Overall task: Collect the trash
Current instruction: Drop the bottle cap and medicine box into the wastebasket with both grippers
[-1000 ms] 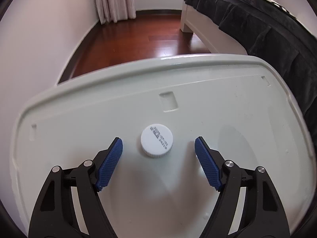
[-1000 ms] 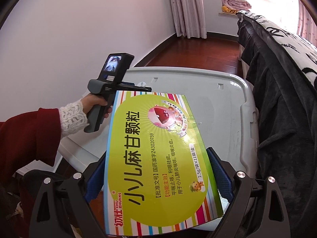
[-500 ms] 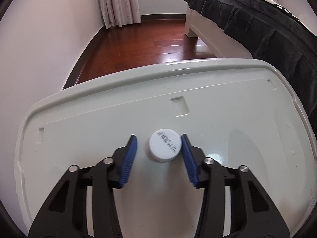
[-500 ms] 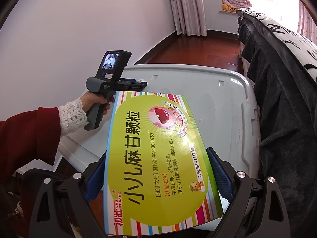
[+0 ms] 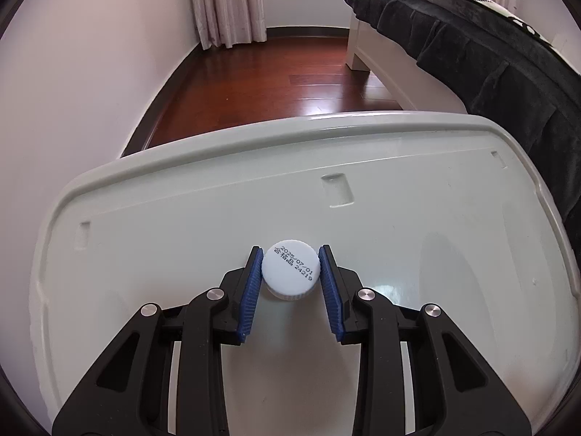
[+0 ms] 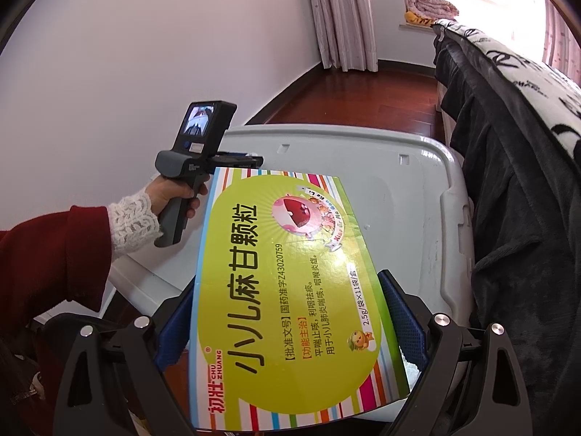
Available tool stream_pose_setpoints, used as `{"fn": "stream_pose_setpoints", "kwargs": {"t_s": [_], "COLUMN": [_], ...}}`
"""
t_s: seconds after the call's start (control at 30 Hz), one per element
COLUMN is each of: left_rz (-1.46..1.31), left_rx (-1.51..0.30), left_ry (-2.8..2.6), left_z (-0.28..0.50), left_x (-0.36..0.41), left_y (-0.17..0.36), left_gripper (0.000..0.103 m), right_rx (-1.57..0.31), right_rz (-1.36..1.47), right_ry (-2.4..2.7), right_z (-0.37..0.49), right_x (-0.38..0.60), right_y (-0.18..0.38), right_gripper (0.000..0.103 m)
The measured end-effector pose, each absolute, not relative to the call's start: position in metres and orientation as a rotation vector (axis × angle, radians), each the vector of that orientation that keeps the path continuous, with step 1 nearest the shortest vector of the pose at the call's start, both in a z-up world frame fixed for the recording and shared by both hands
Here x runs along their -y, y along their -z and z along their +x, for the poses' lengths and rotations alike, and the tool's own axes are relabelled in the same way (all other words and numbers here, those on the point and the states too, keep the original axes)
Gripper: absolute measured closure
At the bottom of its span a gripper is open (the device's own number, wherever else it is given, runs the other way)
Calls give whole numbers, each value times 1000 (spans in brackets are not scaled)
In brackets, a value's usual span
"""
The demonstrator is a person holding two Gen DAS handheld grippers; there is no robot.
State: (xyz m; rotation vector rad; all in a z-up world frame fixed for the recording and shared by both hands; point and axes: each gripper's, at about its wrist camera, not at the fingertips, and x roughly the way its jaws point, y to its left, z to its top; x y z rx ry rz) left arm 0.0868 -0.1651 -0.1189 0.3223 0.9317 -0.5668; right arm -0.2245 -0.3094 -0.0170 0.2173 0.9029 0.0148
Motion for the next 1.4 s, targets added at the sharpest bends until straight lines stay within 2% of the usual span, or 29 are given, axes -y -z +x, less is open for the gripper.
{"fn": "stream_pose_setpoints", "kwargs": {"t_s": [0.17, 0.43, 0.67, 0.83, 1.03, 1.4], "left_rz": [307, 245, 252, 233, 168, 207], "left_rx": [-885, -852, -818, -867, -1032, -1170], "left_ry": [538, 462, 444, 461, 441, 406], "left_z": [58, -34, -127, -187, -232, -258], "left_x": [143, 77, 33, 14, -3, -4], "left_y": [77, -15, -49, -37, 18, 74], "left_gripper": [72, 72, 72, 72, 72, 72], "right_rx": [-863, -793, -783, -829, -904, -1055], "right_rz": [193, 164, 134, 174, 231, 310], "right_ry": [-28, -56, -53, -53, -11, 19], "right_z": [-234, -275, -326, -358, -390, -384], "right_x": [294, 245, 194, 171, 155, 137], "right_y": [-7, -54, -71, -56, -19, 51], "right_gripper": [13, 13, 13, 13, 13, 13]}}
